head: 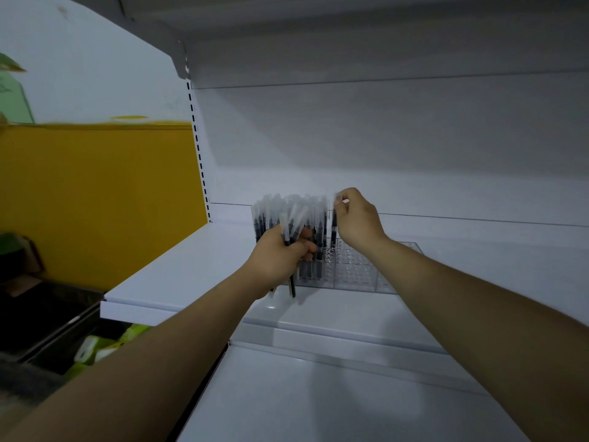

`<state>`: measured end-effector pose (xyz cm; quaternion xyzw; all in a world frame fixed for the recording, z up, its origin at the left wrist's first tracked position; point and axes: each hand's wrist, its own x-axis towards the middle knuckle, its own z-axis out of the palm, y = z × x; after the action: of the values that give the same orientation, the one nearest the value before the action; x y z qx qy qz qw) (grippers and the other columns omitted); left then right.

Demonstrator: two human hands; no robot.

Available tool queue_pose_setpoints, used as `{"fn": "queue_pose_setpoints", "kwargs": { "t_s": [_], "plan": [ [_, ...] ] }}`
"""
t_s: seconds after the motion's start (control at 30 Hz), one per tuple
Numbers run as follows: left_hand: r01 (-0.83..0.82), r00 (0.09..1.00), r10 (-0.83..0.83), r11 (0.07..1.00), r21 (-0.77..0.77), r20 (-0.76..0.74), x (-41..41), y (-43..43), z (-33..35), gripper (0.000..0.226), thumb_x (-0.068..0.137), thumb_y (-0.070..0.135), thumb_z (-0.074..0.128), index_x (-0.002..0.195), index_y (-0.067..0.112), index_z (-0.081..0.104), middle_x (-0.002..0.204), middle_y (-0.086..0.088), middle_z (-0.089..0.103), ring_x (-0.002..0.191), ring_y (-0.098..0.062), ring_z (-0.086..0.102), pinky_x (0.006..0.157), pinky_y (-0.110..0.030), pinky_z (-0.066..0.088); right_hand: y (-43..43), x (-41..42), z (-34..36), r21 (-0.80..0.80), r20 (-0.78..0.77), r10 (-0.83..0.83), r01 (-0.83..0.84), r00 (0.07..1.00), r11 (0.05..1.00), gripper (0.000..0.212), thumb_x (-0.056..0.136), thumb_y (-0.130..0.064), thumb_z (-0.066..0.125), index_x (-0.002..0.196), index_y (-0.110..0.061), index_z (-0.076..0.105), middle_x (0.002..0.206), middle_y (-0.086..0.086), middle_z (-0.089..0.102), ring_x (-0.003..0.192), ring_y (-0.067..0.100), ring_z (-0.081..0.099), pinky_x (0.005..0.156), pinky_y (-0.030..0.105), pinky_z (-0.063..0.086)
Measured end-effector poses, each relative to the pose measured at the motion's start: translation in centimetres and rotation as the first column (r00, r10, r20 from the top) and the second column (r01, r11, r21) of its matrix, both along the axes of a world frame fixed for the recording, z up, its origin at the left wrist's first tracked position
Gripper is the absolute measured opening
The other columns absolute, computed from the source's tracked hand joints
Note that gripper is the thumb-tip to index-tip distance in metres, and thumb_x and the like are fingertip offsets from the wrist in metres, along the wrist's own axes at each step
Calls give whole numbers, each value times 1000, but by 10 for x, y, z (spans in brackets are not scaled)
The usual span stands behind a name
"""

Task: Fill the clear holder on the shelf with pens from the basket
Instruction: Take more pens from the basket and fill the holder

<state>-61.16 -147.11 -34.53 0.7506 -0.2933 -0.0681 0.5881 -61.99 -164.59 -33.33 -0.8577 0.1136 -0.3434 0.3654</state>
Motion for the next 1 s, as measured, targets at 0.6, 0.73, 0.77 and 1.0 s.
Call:
{"fn": "queue_pose_setpoints", "kwargs": {
  "t_s": [0.6,0.73,0.77,1.0],
  "plan": [
    [23,998,-25,999,36,55,-14,-13,9,14,93,5,51,99,1,63,100,-25,66,88,-34,63,81,-42,54,29,-50,22,11,0,243,-243,970,970,23,96,-24,55,108,-12,70,109,1,60,101,15,55,92,27,43],
    [37,999,-38,999,30,28,-18,-15,8,17,94,2,49,105,-1,62,100,-19,68,92,-28,66,80,-38,55,26,-55,22,156,19,294,-293,956,943,17,96,-22,56,105,-14,68,102,-7,61,97,9,57,86,20,44],
    [42,999,-42,999,34,17,-18,-15,7,16,93,2,50,104,-2,61,101,-19,68,92,-26,66,80,-36,54,26,-56,21,177,33,287,-288,957,941,12,96,-22,55,99,-17,66,96,-9,62,92,8,57,79,17,44],
    [11,999,-9,999,39,-46,-7,-10,-7,15,95,8,53,101,15,64,102,-6,70,90,-17,66,78,-31,52,13,-52,38,427,331,43,-190,943,884,16,100,-21,44,84,-21,49,86,7,68,79,23,68,59,27,52]
  ]
}}
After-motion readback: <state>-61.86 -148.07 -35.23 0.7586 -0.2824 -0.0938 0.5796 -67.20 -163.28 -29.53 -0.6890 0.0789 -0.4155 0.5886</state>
